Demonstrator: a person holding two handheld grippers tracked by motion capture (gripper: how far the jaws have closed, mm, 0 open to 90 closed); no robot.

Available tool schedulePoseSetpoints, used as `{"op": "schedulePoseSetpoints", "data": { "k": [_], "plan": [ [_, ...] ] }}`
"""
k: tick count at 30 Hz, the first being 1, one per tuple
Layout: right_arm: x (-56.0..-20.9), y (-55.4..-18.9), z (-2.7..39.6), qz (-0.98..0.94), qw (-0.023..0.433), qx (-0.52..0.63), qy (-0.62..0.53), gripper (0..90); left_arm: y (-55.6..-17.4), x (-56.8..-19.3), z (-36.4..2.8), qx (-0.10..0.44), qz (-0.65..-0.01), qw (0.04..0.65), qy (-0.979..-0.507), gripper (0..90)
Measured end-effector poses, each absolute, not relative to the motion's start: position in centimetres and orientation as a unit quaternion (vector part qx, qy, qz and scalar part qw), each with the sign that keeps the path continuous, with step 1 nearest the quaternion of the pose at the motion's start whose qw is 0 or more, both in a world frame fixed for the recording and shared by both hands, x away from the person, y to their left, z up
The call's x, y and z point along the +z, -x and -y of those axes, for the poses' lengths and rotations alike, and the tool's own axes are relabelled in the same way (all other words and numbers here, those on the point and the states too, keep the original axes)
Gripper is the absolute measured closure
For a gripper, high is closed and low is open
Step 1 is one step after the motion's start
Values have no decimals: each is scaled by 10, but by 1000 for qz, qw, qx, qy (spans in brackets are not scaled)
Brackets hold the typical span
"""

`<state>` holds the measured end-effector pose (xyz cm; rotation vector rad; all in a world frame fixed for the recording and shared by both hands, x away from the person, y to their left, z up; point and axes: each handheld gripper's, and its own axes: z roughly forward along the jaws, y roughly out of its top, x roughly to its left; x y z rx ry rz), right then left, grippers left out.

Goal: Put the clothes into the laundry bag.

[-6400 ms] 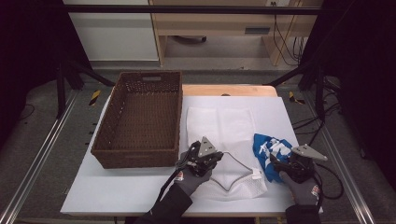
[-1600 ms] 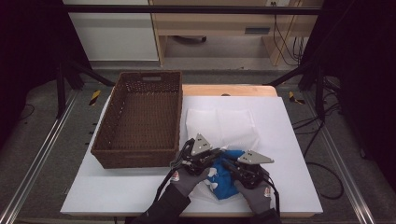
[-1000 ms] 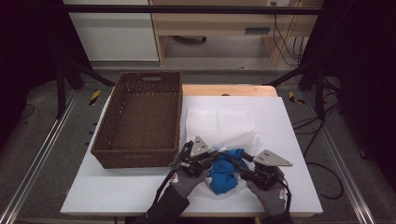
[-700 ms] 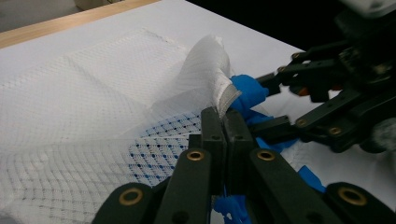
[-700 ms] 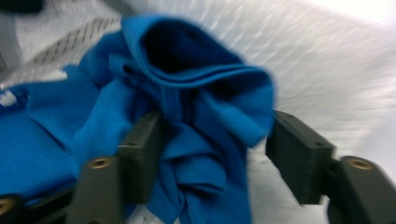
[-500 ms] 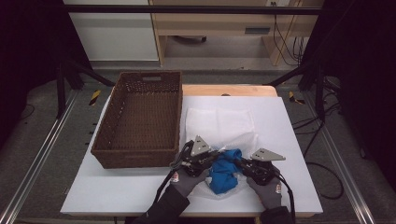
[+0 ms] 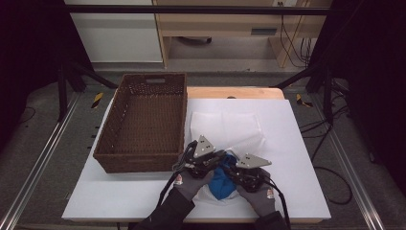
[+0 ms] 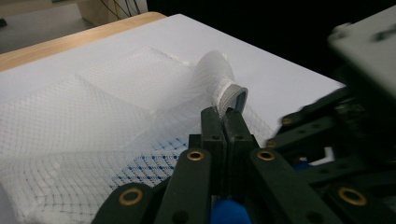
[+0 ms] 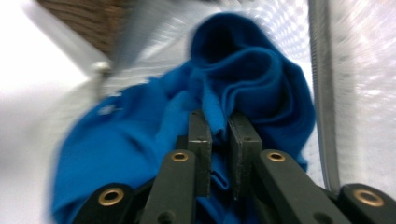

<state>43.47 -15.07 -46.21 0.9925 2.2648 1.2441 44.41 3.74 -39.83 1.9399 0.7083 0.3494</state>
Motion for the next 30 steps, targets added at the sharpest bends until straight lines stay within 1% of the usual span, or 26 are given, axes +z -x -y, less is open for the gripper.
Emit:
{"op": "schedulePoseSetpoints", "data": {
  "k": [3, 6, 7, 8, 9, 16, 17, 20, 21, 24, 26, 27, 28, 30],
  "plan": [
    [-472, -449, 147, -791, 216, 420, -389, 765, -440, -402, -38, 144, -290, 498, -805, 889],
    [-474, -451, 149, -790, 220, 416, -393, 738, -441, -407, -39, 142, -293, 495, -806, 889],
    [-471, -449, 152, -790, 217, 420, -391, 694, -441, -409, -40, 140, -296, 494, -805, 888],
    [-471, -449, 152, -790, 217, 420, -391, 694, -442, -411, -42, 140, -298, 492, -806, 888],
    [-469, -447, 154, -788, 216, 426, -389, 675, -443, -414, -43, 138, -301, 491, -806, 889],
    [-448, -420, 173, -776, 189, 482, -361, 518, -448, -417, -48, 139, -309, 489, -804, 888],
    [-447, -417, 174, -775, 180, 489, -357, 481, -448, -416, -48, 139, -310, 488, -804, 888],
    [-452, -412, 167, -778, 164, 495, -349, 369, -448, -416, -46, 140, -309, 487, -804, 888],
    [-462, -414, 157, -792, 157, 479, -345, 344, -448, -415, -46, 141, -308, 488, -805, 888],
    [-472, -418, 149, -805, 154, 458, -345, 365, -448, -414, -45, 141, -308, 490, -803, 888],
    [-481, -422, 146, -811, 147, 442, -353, 419, -448, -414, -45, 140, -308, 490, -803, 888],
    [-484, -423, 145, -815, 150, 434, -355, 477, -448, -414, -44, 141, -307, 490, -804, 888],
    [-486, -425, 144, -815, 152, 429, -359, 574, -448, -414, -44, 141, -307, 490, -804, 888],
    [-484, -426, 144, -814, 153, 425, -365, 723, -447, -414, -45, 141, -306, 491, -803, 888]
  ]
}}
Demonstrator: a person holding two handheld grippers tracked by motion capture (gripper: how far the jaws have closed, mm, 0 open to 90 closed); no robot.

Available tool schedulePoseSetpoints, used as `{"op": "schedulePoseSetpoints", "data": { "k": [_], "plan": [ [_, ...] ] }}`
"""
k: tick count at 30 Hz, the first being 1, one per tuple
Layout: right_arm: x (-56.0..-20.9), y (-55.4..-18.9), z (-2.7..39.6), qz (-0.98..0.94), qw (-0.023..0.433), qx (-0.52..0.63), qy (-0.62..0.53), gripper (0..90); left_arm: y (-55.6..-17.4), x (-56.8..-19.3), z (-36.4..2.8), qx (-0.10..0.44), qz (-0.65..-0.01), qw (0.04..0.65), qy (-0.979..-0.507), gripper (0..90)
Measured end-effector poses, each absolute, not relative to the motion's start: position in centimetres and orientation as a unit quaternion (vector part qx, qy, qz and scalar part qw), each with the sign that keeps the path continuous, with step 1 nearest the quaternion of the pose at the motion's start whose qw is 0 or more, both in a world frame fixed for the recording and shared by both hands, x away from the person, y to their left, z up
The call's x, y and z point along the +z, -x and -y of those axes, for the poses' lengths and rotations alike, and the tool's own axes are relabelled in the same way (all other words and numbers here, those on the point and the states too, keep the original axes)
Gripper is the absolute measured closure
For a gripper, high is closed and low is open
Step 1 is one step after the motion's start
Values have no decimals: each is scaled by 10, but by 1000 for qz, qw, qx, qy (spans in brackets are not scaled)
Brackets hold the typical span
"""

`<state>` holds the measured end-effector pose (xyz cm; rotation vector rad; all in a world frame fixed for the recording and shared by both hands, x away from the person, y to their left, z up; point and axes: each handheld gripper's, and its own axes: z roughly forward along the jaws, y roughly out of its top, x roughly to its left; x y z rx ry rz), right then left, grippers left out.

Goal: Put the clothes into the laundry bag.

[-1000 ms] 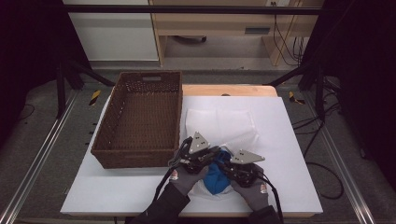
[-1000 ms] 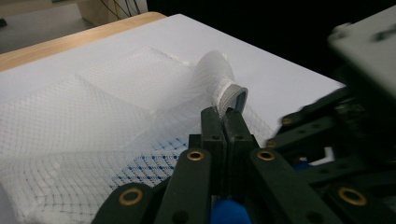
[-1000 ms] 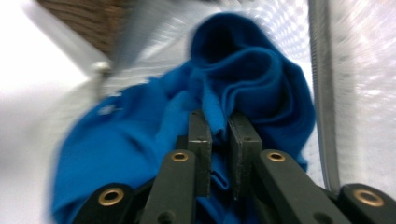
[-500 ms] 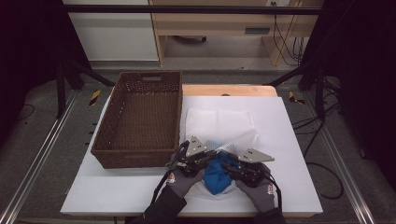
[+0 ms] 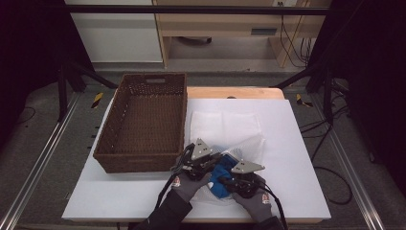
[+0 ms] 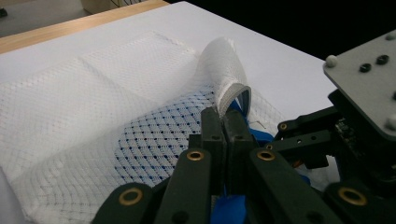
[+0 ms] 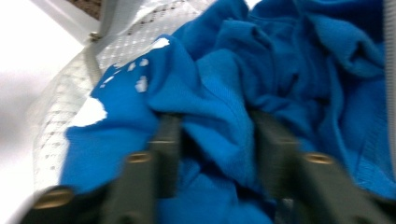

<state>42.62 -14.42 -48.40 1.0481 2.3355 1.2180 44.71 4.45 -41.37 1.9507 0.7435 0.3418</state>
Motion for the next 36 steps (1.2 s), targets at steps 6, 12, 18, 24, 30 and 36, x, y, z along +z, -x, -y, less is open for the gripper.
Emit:
{"op": "schedulePoseSetpoints", "data": {
  "k": [6, 12, 18, 24, 30, 36],
  "plan": [
    [-469, -427, 150, -776, 171, 471, -383, 814, -444, -411, -48, 140, -304, 495, -802, 889],
    [-465, -444, 150, -760, 232, 447, -412, 792, -440, -408, -46, 137, -296, 498, -803, 888],
    [-478, -453, 145, -772, 233, 413, -424, 706, -442, -415, -46, 133, -300, 491, -807, 888],
    [-461, -436, 160, -769, 198, 457, -400, 558, -444, -418, -48, 133, -305, 488, -807, 888],
    [-447, -413, 175, -762, 175, 496, -377, 458, -446, -418, -46, 133, -308, 488, -806, 888],
    [-477, -416, 147, -799, 156, 452, -365, 348, -447, -417, -46, 134, -308, 490, -805, 888]
  ]
}}
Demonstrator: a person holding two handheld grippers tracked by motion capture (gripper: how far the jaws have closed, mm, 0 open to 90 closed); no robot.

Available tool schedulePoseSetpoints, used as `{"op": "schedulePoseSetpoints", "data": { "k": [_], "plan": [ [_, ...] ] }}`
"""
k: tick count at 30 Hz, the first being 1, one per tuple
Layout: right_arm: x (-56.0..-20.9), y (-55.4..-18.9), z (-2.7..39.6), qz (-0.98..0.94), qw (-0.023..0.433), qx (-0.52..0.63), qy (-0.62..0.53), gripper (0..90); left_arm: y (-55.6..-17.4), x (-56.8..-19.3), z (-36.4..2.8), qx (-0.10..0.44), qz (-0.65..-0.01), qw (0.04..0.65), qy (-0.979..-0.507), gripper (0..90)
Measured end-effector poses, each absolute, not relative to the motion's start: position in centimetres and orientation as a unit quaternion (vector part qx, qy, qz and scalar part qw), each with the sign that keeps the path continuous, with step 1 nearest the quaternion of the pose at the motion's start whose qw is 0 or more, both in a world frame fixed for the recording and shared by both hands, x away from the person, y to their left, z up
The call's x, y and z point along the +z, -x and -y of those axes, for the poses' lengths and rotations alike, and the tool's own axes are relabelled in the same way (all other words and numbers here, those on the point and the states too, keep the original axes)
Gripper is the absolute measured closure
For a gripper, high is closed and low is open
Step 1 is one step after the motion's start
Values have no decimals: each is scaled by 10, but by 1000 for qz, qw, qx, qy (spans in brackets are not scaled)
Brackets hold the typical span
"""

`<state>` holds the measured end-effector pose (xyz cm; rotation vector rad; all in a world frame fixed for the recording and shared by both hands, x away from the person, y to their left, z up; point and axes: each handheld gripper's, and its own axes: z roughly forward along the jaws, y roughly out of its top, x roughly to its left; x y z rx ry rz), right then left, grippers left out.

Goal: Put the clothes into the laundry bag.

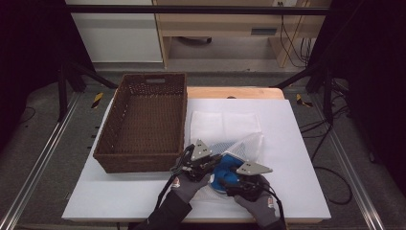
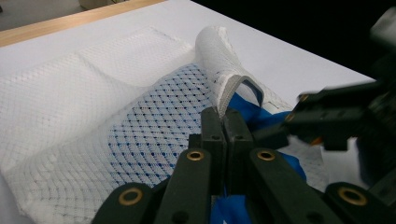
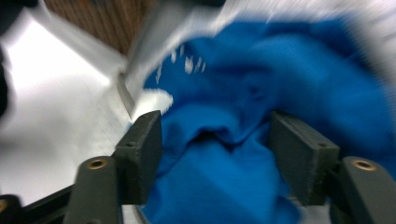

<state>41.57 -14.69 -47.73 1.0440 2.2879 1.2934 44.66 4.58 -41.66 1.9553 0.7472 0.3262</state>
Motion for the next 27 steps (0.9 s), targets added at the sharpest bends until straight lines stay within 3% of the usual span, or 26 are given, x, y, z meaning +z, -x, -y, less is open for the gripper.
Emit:
{"op": "schedulePoseSetpoints", "data": {
  "k": [1, 3, 6, 8, 14, 18, 21, 27],
  "plan": [
    [-481, -417, 144, -804, 159, 443, -365, 365, -447, -417, -46, 134, -307, 490, -805, 888],
    [-488, -419, 141, -810, 166, 423, -372, 489, -446, -417, -47, 135, -307, 490, -805, 888],
    [-486, -422, 143, -807, 160, 419, -383, 720, -446, -416, -49, 134, -308, 489, -805, 888],
    [-484, -422, 143, -805, 153, 419, -391, 760, -446, -416, -49, 134, -307, 491, -804, 888],
    [-460, -434, 147, -755, 211, 463, -413, 765, -440, -409, -49, 133, -298, 499, -802, 888],
    [-465, -451, 141, -743, 251, 439, -438, 738, -437, -408, -48, 133, -293, 499, -805, 888],
    [-479, -461, 134, -756, 255, 409, -443, 691, -438, -414, -47, 129, -296, 494, -807, 888],
    [-473, -455, 144, -752, 228, 438, -437, 578, -441, -421, -48, 126, -303, 489, -808, 888]
  ]
}}
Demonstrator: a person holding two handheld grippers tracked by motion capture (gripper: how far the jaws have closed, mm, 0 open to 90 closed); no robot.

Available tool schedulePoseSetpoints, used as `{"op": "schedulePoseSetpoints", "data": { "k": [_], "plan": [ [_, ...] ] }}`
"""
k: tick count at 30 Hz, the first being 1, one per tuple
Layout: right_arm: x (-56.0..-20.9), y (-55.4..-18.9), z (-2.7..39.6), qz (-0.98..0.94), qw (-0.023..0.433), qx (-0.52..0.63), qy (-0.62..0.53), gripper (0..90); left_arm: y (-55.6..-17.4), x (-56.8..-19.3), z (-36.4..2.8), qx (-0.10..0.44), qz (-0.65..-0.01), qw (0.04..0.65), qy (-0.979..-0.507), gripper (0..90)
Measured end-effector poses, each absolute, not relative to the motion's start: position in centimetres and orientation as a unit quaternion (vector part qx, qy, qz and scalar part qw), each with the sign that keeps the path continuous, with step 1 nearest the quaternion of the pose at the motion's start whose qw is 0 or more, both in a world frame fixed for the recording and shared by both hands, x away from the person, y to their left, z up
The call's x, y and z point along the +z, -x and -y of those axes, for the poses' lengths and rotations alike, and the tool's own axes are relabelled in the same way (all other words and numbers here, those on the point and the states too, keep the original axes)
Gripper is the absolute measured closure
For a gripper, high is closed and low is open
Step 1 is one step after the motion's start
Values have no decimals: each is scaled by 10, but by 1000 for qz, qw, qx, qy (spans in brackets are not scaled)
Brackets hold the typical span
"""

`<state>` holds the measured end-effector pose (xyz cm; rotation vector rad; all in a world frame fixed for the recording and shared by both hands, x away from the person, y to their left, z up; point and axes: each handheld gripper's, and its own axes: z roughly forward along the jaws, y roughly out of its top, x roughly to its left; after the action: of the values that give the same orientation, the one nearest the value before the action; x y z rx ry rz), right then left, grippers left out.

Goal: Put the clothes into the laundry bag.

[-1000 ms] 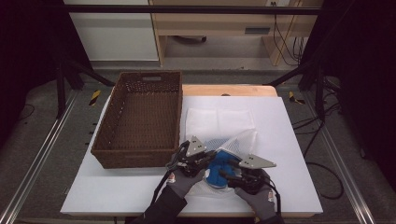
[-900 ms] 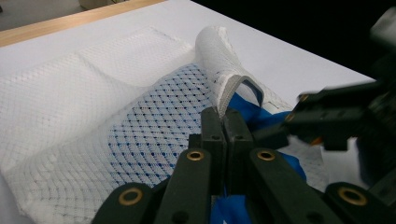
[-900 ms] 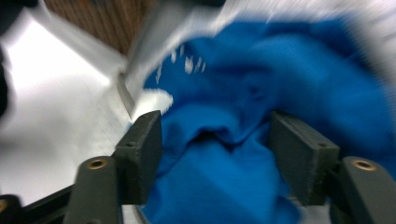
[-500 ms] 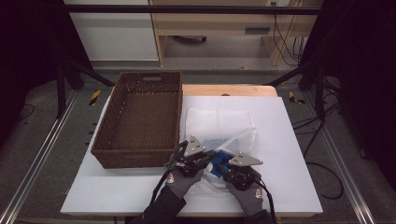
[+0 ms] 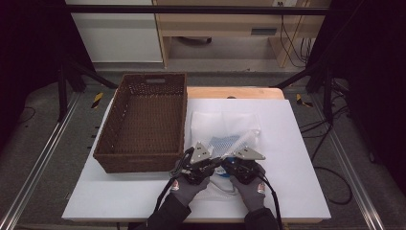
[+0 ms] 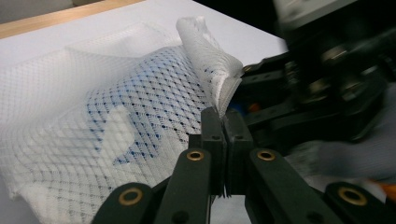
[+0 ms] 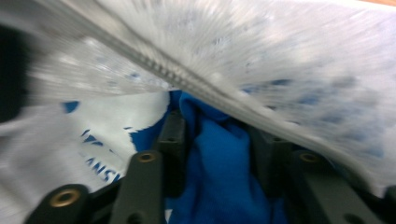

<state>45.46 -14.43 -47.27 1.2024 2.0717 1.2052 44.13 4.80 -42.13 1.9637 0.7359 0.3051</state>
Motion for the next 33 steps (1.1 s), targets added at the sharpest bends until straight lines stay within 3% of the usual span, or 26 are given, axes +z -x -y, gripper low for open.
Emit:
{"op": "schedulePoseSetpoints", "data": {
  "k": [7, 13, 15, 17, 18, 21, 25, 28, 29, 33],
  "plan": [
    [-456, -422, 168, -753, 208, 480, -399, 422, -442, -422, -47, 127, -304, 488, -808, 888],
    [-483, -424, 159, -787, 178, 430, -404, 340, -443, -423, -45, 126, -304, 487, -809, 888],
    [-490, -431, 154, -800, 166, 402, -414, 372, -443, -423, -45, 125, -304, 488, -808, 888],
    [-489, -432, 151, -798, 167, 406, -413, 536, -443, -423, -45, 125, -304, 488, -808, 888],
    [-489, -433, 150, -796, 163, 407, -418, 660, -443, -423, -45, 124, -304, 490, -808, 888],
    [-484, -436, 146, -798, 165, 401, -418, 762, -441, -422, -45, 124, -302, 491, -808, 888],
    [-473, -443, 139, -771, 192, 434, -424, 772, -437, -416, -45, 123, -294, 501, -805, 888],
    [-467, -455, 136, -741, 241, 447, -439, 769, -433, -410, -45, 124, -286, 508, -803, 888],
    [-469, -463, 135, -726, 281, 433, -455, 762, -432, -409, -45, 125, -284, 509, -803, 889],
    [-482, -475, 134, -733, 287, 396, -473, 730, -435, -416, -45, 123, -290, 498, -808, 888]
  ]
}}
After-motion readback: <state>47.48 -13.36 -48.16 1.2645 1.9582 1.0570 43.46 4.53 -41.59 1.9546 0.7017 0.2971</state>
